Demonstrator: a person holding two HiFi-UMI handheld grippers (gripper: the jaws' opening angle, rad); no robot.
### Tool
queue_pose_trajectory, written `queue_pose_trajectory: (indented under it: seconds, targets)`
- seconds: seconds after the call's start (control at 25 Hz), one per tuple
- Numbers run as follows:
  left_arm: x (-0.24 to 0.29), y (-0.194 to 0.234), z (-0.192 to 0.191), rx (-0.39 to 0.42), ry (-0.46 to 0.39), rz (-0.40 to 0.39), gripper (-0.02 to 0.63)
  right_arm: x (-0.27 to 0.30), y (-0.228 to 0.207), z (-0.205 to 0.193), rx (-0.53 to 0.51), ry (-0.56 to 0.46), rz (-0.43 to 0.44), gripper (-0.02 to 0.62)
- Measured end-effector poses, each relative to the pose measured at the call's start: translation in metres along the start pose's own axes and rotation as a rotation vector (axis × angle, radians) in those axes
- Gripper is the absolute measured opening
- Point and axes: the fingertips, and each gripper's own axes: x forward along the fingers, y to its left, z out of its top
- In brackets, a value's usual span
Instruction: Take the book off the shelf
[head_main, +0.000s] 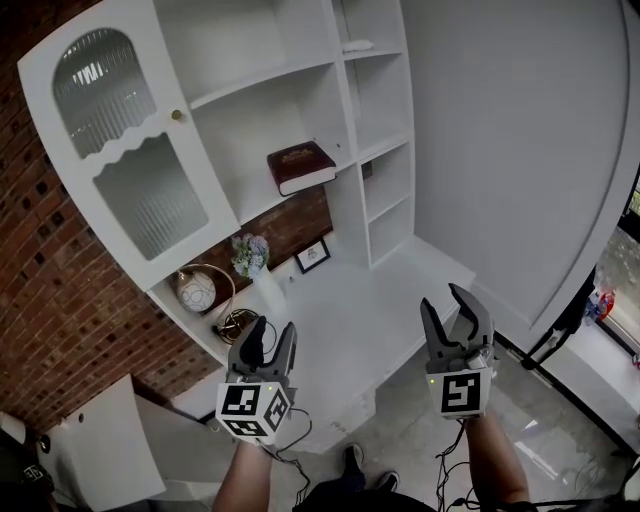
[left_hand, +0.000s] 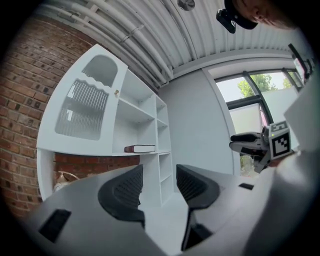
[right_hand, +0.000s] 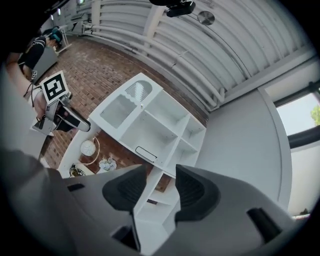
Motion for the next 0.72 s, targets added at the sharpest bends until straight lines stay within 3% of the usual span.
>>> queue_pose_trajectory:
  seconds: [0.2, 0.72]
  targets:
    - [0.019, 0.011, -0.009, -0.039, -0.005, -0.003, 0.206, 0.021, 0.002, 0.0, -0.002, -0.011, 0.04, 0.179]
    - [0.102, 0.078, -0.025, -0.142, -0.053, -0.03, 0.206, 0.142, 0.017, 0.018, -0.224, -0.017, 0.111, 0.214]
